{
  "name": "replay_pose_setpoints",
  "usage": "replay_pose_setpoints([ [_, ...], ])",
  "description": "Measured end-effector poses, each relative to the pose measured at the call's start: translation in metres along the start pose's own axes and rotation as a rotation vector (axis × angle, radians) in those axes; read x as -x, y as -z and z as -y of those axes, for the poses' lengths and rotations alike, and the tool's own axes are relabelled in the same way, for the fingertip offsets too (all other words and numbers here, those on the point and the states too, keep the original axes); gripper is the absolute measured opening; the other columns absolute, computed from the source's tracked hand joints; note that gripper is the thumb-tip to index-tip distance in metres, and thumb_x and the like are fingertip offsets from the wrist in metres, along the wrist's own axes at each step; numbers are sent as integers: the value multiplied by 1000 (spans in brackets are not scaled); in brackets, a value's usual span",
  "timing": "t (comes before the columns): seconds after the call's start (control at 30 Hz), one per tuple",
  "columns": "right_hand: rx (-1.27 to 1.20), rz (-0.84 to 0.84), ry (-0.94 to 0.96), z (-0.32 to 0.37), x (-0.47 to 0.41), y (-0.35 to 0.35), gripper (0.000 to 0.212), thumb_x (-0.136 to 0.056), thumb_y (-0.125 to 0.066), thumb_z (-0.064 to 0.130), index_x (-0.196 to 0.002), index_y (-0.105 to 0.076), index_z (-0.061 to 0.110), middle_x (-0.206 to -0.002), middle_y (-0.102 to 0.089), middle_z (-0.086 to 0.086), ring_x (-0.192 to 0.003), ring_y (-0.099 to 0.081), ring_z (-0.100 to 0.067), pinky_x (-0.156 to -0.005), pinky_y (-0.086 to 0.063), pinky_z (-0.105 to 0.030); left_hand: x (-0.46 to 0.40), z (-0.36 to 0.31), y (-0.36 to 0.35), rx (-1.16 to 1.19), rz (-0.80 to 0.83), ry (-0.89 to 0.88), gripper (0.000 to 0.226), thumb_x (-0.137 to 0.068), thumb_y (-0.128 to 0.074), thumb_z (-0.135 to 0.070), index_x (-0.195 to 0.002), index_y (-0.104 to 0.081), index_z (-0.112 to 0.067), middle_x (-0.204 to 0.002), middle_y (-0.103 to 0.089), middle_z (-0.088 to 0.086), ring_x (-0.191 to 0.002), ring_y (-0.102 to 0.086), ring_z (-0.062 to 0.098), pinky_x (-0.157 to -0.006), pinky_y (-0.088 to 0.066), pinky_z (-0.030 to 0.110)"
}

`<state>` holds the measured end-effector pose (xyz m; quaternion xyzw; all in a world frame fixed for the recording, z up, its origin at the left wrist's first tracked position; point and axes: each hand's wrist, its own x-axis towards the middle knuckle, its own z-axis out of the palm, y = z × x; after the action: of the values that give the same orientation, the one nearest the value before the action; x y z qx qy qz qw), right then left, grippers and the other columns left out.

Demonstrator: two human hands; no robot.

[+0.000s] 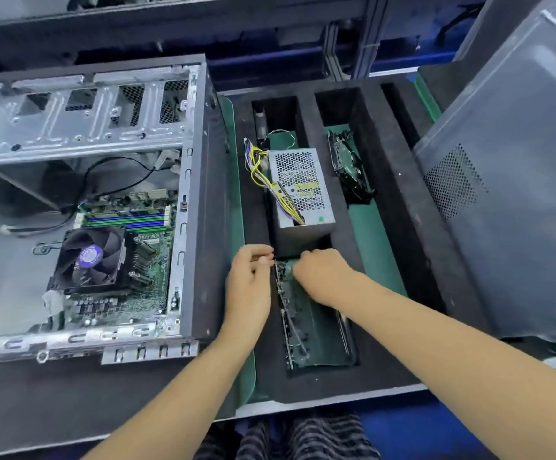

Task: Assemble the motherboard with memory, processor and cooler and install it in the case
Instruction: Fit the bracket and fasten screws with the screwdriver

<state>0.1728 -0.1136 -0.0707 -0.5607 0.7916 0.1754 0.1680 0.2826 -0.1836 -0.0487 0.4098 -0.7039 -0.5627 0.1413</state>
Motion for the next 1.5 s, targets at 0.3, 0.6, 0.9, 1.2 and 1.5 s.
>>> replay_pose_setpoints([
  [0.3,-23,-153,-157,-15,13,43,25,-78,-54,-5,-87,-57,19,-72,-44,1,-65,-44,-23,-46,-21,-23,3,23,0,-147,40,-180,24,-97,-43,-1,-107,-59,-15,-110,-59,1,-100,-59,10,-90,-45,22],
  [0.6,-274,-190,-283,-35,30,46,21,-85,-59,12,-91,-71,28,-84,-62,1,-78,-59,-22,-57,-39,-24,6,27,-2,-82,73,-193,26,-99,-43,-4,-111,-58,-21,-114,-60,0,-104,-59,1,-91,-43,14],
  [0.9,-1237,-361,-237,-64,41,26,12,-85,-70,20,-93,-76,14,-77,-73,7,-63,-65,4,-61,-48,-7,6,21,-11,105,296,-9,22,-96,-55,-15,-116,-55,-6,-83,-69,8,-70,-69,16,-69,-57,28],
  [1.2,-2881,-89,-326,-36,26,-17,42,-94,-28,12,-117,-49,-16,-114,-60,-35,-108,-60,-42,-91,-49,-43,7,19,-6,274,-59,-141,23,-103,-34,-10,-95,-56,-14,-65,-53,-2,-56,-54,11,-52,-48,26],
  [1.5,-1342,-179,-118,19,-19,-39,26,-93,-39,1,-90,-64,4,-89,-66,-9,-79,-59,-18,-71,-45,-10,5,10,-8,305,-149,-191,24,-104,-30,-9,-92,-51,-14,-65,-44,-1,-52,-41,11,-47,-40,22],
])
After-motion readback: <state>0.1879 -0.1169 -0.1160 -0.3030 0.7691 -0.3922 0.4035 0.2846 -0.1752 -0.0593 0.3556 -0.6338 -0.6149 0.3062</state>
